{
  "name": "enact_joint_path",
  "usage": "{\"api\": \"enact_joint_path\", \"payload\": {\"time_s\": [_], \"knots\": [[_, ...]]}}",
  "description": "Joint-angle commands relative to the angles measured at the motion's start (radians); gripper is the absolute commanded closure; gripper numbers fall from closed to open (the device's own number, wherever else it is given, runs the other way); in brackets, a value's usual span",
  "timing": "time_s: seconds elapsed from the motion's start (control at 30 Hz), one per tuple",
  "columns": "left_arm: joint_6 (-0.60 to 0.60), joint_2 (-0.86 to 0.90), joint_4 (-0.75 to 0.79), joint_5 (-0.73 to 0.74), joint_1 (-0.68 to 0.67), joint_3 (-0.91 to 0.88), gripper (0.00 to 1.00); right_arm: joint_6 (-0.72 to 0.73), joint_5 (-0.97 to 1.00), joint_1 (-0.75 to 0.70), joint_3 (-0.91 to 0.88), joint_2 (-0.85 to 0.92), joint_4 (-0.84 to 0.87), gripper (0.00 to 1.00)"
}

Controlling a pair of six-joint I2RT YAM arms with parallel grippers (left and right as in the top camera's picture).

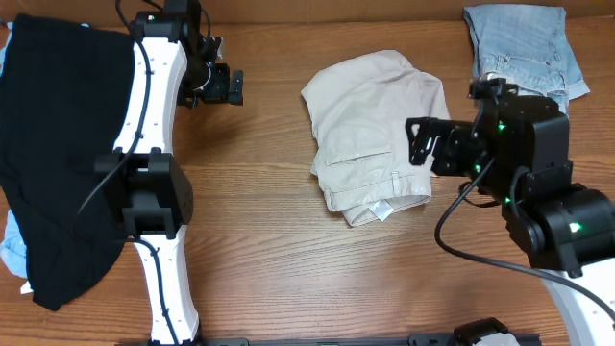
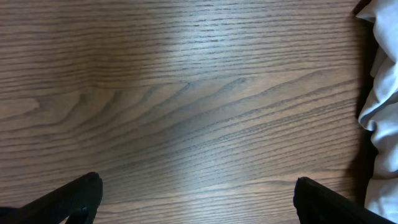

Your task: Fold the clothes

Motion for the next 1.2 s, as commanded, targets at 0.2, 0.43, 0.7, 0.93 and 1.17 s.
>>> {"api": "enact_joint_path", "payload": {"time_s": [0.2, 0.43, 0.7, 0.93, 1.17], "knots": [[0.001, -0.011, 0.0, -0.006, -0.012, 0.016, 0.0, -0.05, 0.055, -0.051, -0.383, -0.261, 0.337, 0.0], [0.001, -0.011, 0.001, -0.006, -0.012, 0.016, 0.0, -0.049, 0.034, -0.079, -0.9, -0.69, 0.667, 0.0], [0.001, -0.011, 0.001, -0.006, -0.012, 0.016, 0.0, -0.049, 0.036, -0.113, -1.225, -0.985, 0.839, 0.0], [0.001, -0.011, 0.001, -0.006, -0.012, 0.016, 0.0, -0.05, 0.045, -0.129, -1.331, -1.084, 0.948, 0.0], [0.001, -0.011, 0.0, -0.006, -0.012, 0.016, 0.0, -0.047, 0.036, -0.133, -1.331, -1.112, 0.858, 0.0]]}}
